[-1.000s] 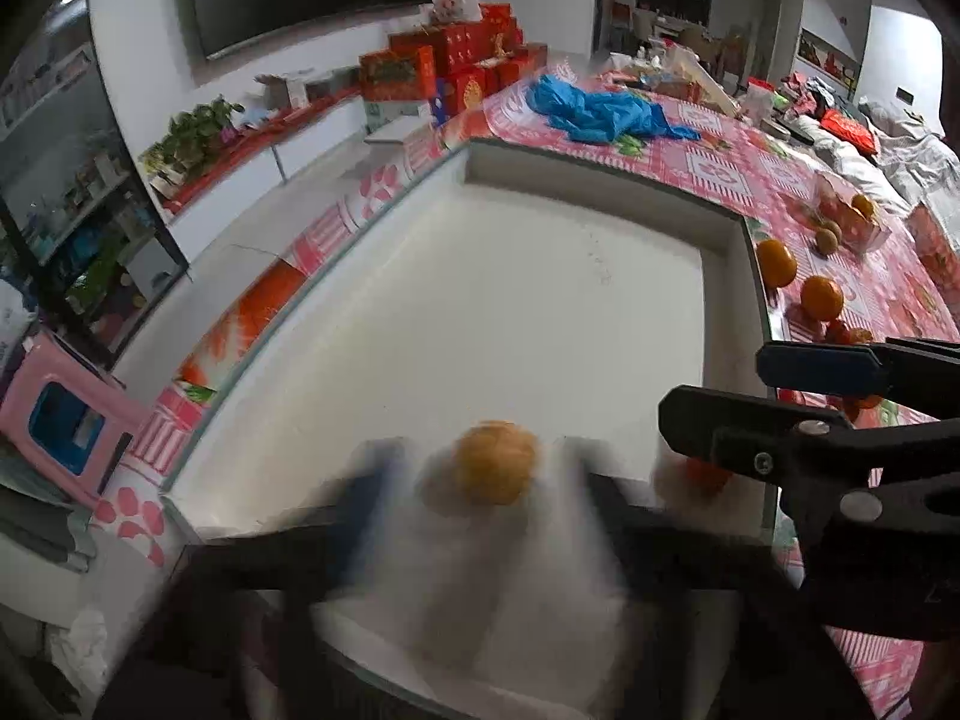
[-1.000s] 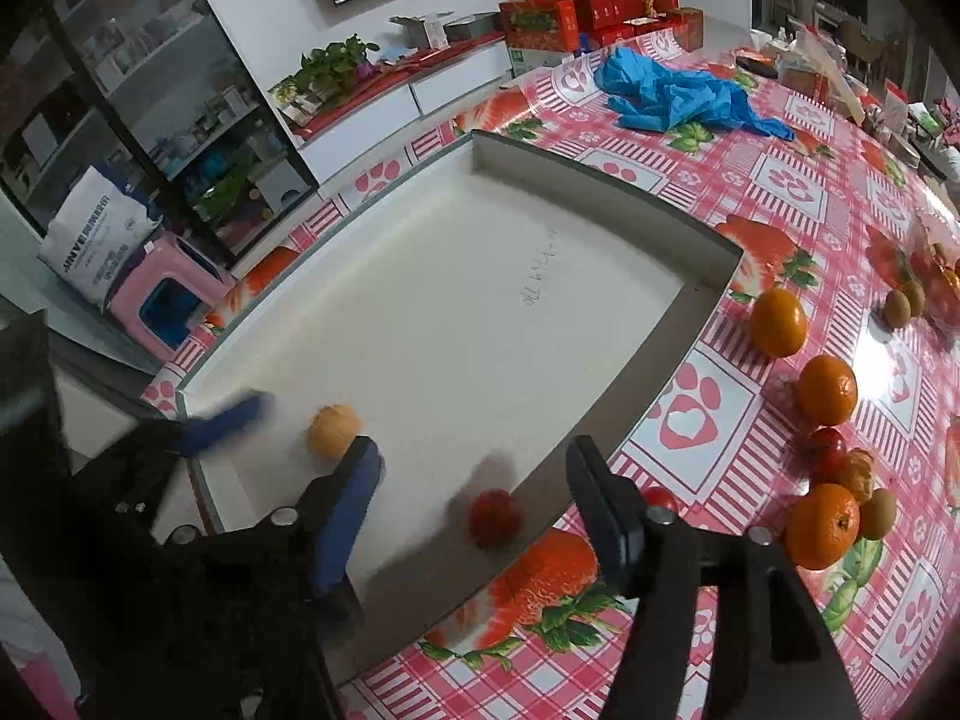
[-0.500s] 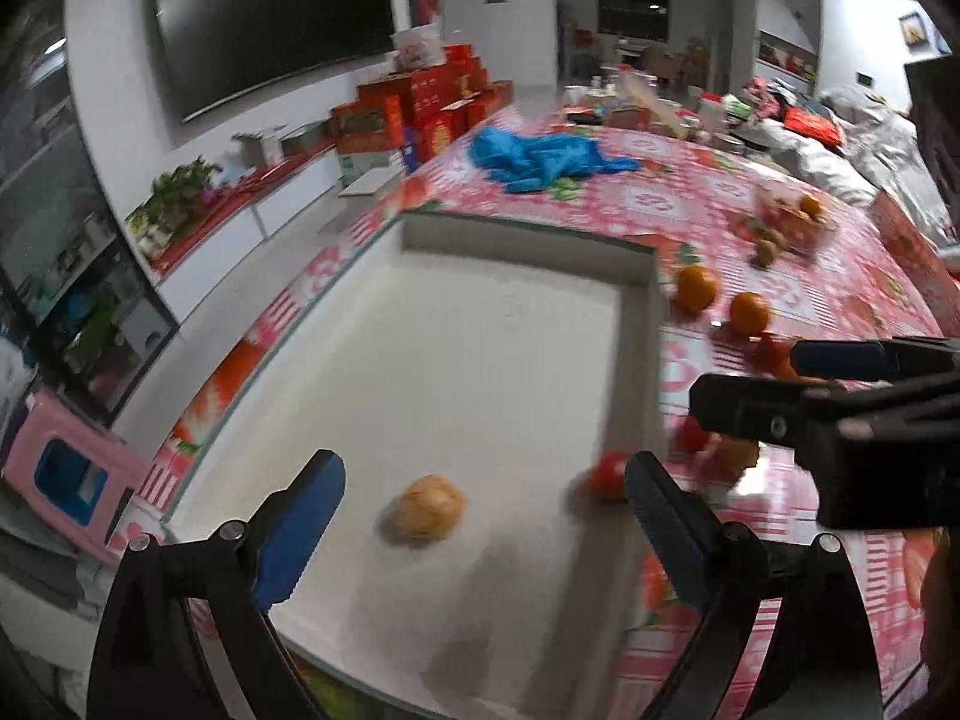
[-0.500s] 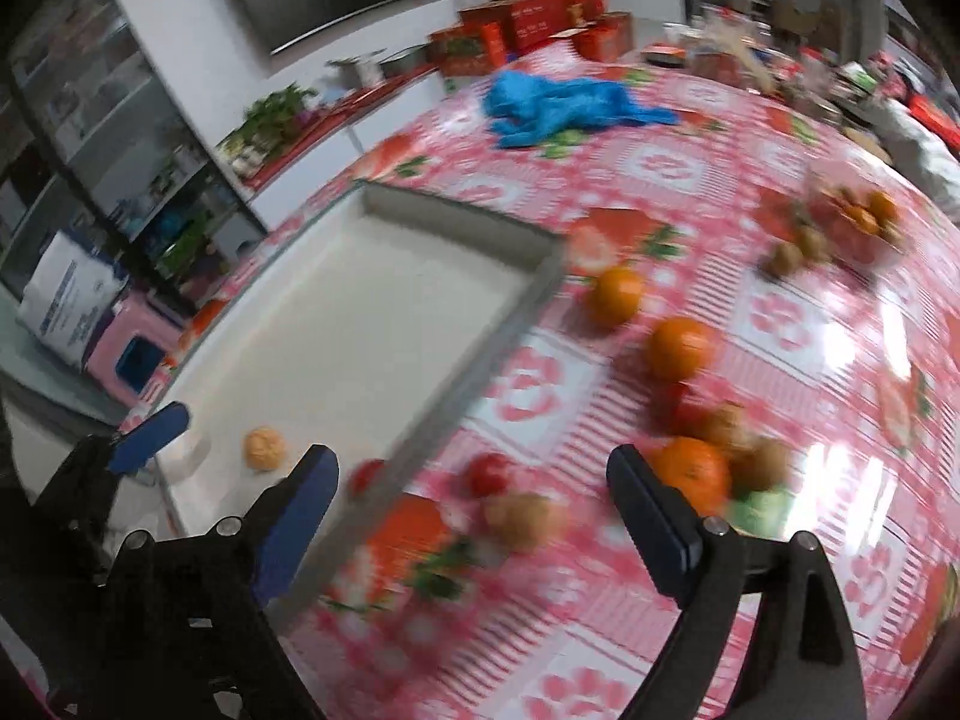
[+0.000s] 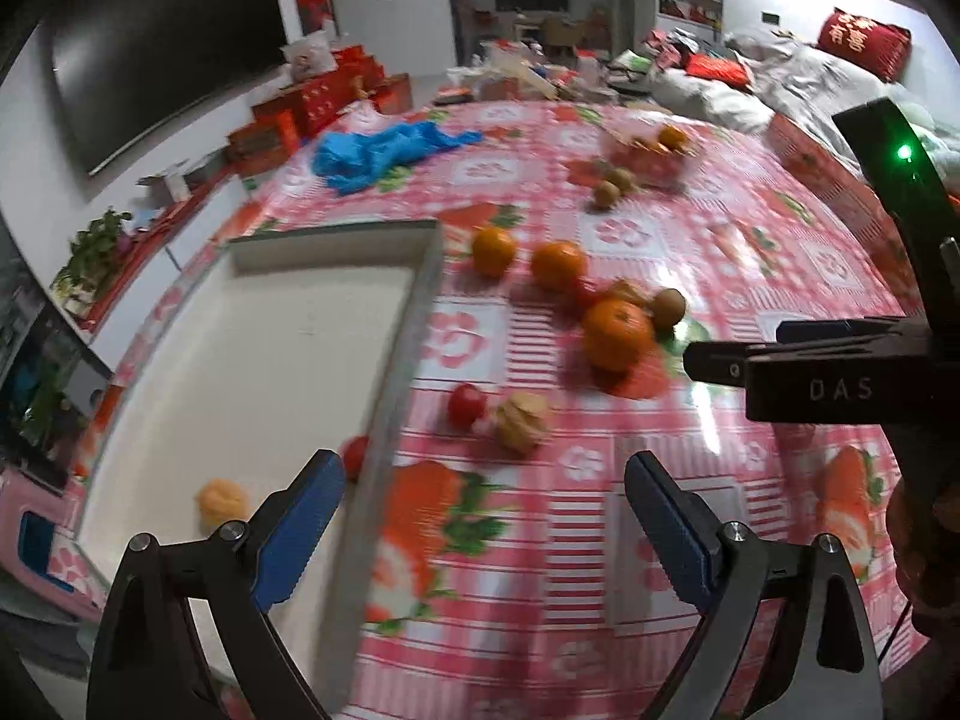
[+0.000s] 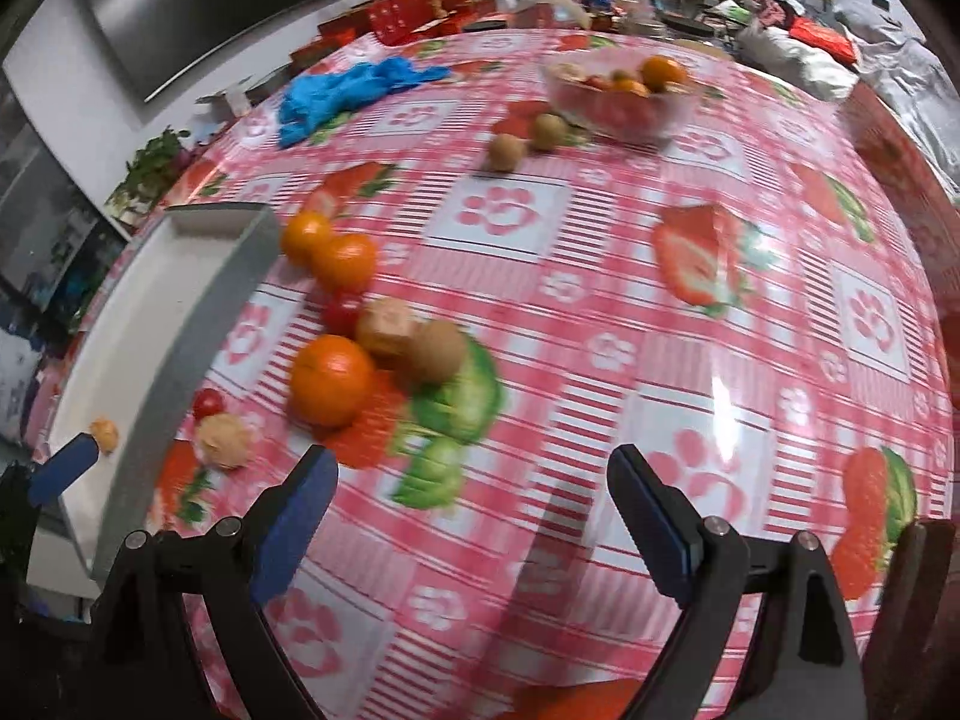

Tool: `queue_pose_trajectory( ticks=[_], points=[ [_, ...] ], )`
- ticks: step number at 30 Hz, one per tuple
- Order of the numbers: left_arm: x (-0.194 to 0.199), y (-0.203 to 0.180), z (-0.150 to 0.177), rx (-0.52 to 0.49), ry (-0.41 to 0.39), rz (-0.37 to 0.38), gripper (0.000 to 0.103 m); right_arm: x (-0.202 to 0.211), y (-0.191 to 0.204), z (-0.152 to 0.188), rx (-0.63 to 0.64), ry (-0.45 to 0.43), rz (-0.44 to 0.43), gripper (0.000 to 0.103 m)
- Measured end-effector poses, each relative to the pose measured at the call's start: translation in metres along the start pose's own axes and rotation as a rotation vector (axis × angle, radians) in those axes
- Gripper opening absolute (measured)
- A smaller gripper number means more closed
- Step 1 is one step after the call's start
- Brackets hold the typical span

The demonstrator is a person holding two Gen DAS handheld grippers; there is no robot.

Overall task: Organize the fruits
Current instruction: 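Grasp a brown kiwi with the right tool while the left tool grasps another tan dried fruit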

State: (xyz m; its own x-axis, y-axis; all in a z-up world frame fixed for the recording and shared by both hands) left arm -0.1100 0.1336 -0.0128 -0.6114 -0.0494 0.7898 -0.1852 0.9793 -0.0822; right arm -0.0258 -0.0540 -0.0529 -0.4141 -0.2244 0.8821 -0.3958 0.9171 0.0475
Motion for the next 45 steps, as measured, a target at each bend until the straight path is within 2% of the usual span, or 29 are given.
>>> queue_pose_trajectory(
  ticks=[4,9,17,19,20,21,22,27,28,29,31,32,33,34,40,45],
  points=[
    [-0.013,-0.014,0.003,0.011,0.033,-0.028,0.095,-0.002,-0.016,0.006,0.008,0.012,0.026,0.093],
    [-0.026,-0.021,0.005,0.067,0.085,-0.017,0.095,-0.006,-0.025,0.011,0.034,0.018,0.049,0.093],
    [-0.048,-0.018,-0.001,0.11,0.109,-0.057,0.095,-0.015,-0.013,-0.002,0.108,0.004,0.035,0.093],
    [-0.052,-0.019,-0.001,0.109,0.115,-0.063,0.088,-0.019,-0.009,-0.007,0.123,0.0,0.037,0.092],
    [-0.055,-0.018,-0.001,0.105,0.123,-0.066,0.076,-0.021,-0.006,-0.011,0.134,-0.007,0.038,0.092],
    [-0.06,-0.018,0.001,0.102,0.146,-0.069,0.073,-0.023,-0.004,-0.013,0.141,-0.01,0.037,0.089],
    [-0.061,-0.018,0.0,0.112,0.139,-0.061,0.073,-0.025,-0.001,-0.017,0.15,-0.015,0.035,0.082],
    [-0.064,-0.016,-0.005,0.125,0.129,-0.068,0.07,-0.034,0.007,-0.033,0.178,-0.037,0.043,0.064],
    [-0.064,-0.017,-0.006,0.127,0.127,-0.066,0.068,-0.035,0.008,-0.036,0.179,-0.043,0.045,0.059],
    [-0.065,-0.018,-0.007,0.131,0.123,-0.054,0.062,-0.036,0.008,-0.038,0.18,-0.049,0.045,0.054],
    [-0.065,-0.019,-0.008,0.137,0.12,-0.037,0.055,-0.035,0.009,-0.04,0.182,-0.061,0.035,0.031],
    [-0.065,-0.02,-0.009,0.136,0.114,-0.034,0.049,-0.034,0.008,-0.039,0.177,-0.068,0.017,0.03],
    [-0.064,-0.02,-0.01,0.13,0.108,-0.026,0.036,-0.033,0.007,-0.038,0.166,-0.072,0.004,0.03],
    [-0.064,-0.021,-0.01,0.125,0.109,-0.016,0.033,-0.03,0.004,-0.035,0.155,-0.078,-0.005,0.03],
    [-0.053,-0.02,0.001,0.134,0.114,0.036,0.032,-0.011,-0.01,-0.01,0.099,-0.097,-0.037,0.03],
    [-0.043,-0.02,0.014,0.114,0.102,0.035,0.032,0.002,-0.02,0.015,0.064,-0.104,-0.043,0.031]
  ],
)
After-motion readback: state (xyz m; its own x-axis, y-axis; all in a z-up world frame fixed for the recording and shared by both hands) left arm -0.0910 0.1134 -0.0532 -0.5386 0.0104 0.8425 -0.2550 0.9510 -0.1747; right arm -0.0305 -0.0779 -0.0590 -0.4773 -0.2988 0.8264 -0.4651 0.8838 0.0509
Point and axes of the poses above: each gripper's, at about its wrist camera, not at the fingertips, and x roughly against the way its jaws point, y to its left, z to its underside, the point moved 8 cm from there along -x, roughly the way its jaws point, and after that the axes turned 14 degrees about x, right-handed, at the moved point
